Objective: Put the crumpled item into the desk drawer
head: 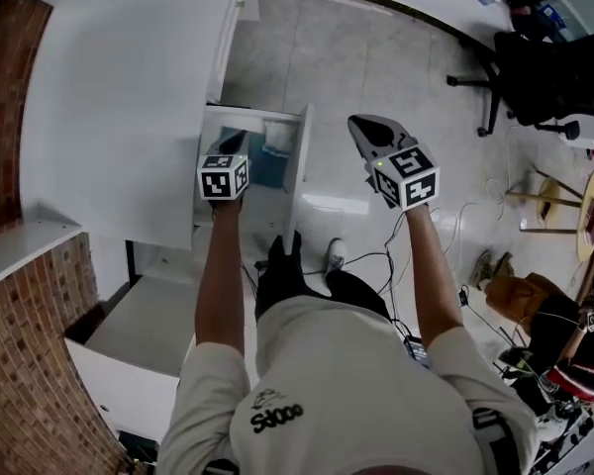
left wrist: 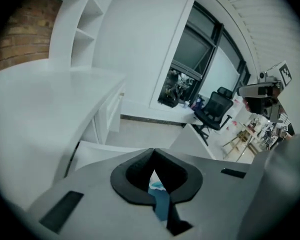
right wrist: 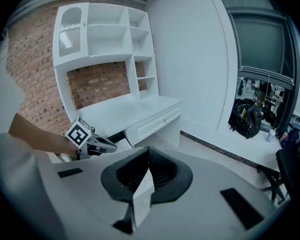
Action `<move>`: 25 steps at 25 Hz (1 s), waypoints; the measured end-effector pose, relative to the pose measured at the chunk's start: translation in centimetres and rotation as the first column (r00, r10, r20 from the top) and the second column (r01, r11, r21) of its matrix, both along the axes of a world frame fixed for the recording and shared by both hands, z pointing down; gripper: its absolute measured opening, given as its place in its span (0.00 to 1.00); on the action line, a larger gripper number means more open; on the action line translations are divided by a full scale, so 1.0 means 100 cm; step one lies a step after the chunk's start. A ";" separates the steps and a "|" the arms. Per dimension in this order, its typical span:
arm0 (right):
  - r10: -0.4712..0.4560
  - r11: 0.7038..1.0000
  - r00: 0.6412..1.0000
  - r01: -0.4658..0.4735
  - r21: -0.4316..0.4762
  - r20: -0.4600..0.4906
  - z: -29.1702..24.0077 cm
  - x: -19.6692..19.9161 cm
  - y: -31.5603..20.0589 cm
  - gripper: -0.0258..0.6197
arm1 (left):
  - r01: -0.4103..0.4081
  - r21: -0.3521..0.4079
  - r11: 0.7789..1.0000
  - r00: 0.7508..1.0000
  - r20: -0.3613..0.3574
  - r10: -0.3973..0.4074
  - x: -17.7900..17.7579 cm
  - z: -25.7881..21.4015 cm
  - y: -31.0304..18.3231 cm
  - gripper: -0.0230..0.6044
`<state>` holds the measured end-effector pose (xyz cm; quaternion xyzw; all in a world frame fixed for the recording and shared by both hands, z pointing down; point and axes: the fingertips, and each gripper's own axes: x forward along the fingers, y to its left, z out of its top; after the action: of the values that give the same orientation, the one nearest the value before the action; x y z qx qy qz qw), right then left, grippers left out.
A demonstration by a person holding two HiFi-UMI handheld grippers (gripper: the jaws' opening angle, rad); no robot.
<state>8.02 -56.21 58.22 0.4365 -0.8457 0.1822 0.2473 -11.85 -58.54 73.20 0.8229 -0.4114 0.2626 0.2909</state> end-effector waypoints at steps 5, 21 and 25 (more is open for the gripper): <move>-0.035 0.997 0.999 0.035 0.074 0.000 -0.002 -0.062 0.011 0.03 | 0.020 0.103 0.994 1.000 -0.012 -0.019 -0.060 -0.023 0.019 0.07; -0.187 0.926 0.982 0.183 0.330 -0.017 -0.122 -0.110 0.145 0.03 | 0.105 0.457 0.883 0.990 0.033 -0.135 -0.125 -0.194 0.176 0.07; -0.220 0.900 0.975 0.215 0.379 -0.033 -0.150 -0.110 0.185 0.03 | 0.113 0.527 0.843 0.987 0.035 -0.155 -0.125 -0.237 0.225 0.07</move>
<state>-3.03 -37.75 43.19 0.3780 -0.9095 -0.0114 0.1724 -24.32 -36.09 49.52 0.8295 -0.5345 0.1511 0.0580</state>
